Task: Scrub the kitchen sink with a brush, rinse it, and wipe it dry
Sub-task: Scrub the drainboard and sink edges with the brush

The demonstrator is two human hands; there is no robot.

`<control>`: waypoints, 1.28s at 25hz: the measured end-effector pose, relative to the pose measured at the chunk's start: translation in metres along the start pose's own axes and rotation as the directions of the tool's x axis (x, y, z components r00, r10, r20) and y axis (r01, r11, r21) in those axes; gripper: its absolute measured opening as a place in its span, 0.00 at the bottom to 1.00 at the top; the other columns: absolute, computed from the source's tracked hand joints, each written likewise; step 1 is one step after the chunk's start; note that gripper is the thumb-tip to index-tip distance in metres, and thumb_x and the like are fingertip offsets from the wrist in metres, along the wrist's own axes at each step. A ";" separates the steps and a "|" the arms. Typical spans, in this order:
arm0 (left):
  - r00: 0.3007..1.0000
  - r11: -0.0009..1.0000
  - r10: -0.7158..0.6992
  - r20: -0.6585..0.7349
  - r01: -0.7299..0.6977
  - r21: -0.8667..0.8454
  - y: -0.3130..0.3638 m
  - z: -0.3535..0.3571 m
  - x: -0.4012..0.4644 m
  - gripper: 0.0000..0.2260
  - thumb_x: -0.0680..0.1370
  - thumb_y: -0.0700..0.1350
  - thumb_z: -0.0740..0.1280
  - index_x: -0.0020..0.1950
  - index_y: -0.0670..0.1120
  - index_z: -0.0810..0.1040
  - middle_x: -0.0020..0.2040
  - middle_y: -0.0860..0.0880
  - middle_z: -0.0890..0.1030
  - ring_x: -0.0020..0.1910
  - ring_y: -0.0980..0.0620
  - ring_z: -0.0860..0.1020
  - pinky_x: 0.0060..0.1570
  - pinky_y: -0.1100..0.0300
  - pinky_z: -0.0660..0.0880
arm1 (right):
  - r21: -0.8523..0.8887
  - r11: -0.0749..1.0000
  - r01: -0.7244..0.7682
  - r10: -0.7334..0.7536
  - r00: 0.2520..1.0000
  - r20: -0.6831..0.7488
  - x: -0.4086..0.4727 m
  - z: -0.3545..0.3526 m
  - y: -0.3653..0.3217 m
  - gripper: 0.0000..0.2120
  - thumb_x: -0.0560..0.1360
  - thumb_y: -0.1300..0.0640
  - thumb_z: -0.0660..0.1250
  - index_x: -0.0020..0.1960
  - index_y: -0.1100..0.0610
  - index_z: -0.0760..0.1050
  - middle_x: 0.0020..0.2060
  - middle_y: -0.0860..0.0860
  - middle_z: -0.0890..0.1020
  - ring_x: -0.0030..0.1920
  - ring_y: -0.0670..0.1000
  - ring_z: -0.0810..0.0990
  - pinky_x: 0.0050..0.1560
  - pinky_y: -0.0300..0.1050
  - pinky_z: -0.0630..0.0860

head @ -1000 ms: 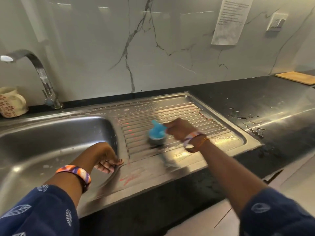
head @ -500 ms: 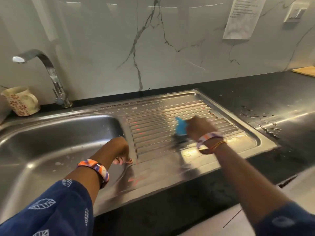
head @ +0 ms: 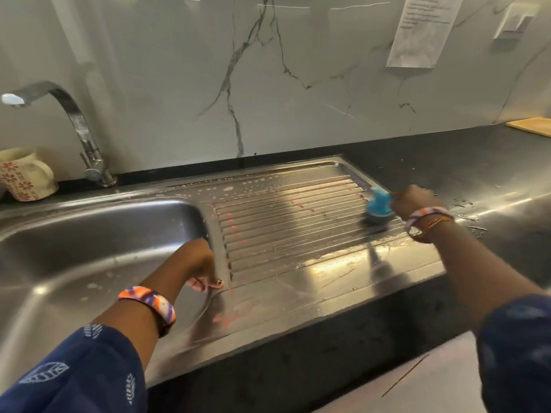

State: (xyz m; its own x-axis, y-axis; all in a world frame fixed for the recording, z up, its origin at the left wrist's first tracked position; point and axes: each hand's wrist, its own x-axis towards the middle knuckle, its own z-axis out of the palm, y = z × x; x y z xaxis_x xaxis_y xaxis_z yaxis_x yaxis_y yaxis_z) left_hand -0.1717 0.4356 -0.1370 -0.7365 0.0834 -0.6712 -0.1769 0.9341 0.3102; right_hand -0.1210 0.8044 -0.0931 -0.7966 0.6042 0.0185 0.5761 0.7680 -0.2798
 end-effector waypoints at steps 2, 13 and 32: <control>1.000 1.000 0.012 -0.021 -0.011 0.022 0.004 0.000 -0.002 0.10 0.79 0.40 0.65 0.38 0.40 0.74 0.41 0.45 0.79 0.46 0.51 0.76 0.58 0.59 0.75 | 0.025 0.994 -0.110 0.111 0.993 -0.044 0.010 -0.005 0.010 0.17 0.77 0.52 0.62 0.60 0.63 0.76 0.51 0.62 0.80 0.46 0.59 0.78 0.53 0.52 0.75; 0.996 0.908 0.064 -0.059 -0.083 -0.410 -0.024 0.002 -0.001 0.06 0.73 0.34 0.71 0.38 0.38 0.76 0.30 0.44 0.79 0.29 0.52 0.76 0.32 0.65 0.76 | 0.262 0.799 0.542 -0.592 0.786 0.178 -0.159 0.064 -0.193 0.16 0.77 0.55 0.59 0.63 0.54 0.75 0.58 0.57 0.79 0.58 0.60 0.78 0.56 0.48 0.74; 0.988 0.891 0.091 -0.127 -0.138 -0.433 -0.036 0.017 -0.014 0.10 0.77 0.44 0.68 0.38 0.41 0.75 0.32 0.46 0.77 0.21 0.59 0.74 0.28 0.67 0.73 | 0.331 0.836 0.437 -0.512 0.839 0.186 -0.132 0.061 -0.173 0.16 0.77 0.59 0.60 0.63 0.59 0.76 0.59 0.59 0.80 0.59 0.57 0.78 0.56 0.43 0.73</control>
State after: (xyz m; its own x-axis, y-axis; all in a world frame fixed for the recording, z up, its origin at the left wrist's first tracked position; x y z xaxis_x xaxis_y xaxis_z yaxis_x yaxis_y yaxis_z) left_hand -0.1445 0.4067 -0.1501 -0.8266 0.1231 -0.5492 -0.3391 0.6699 0.6605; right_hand -0.1265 0.5789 -0.1055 -0.9971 0.0739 -0.0198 0.0727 0.8361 -0.5438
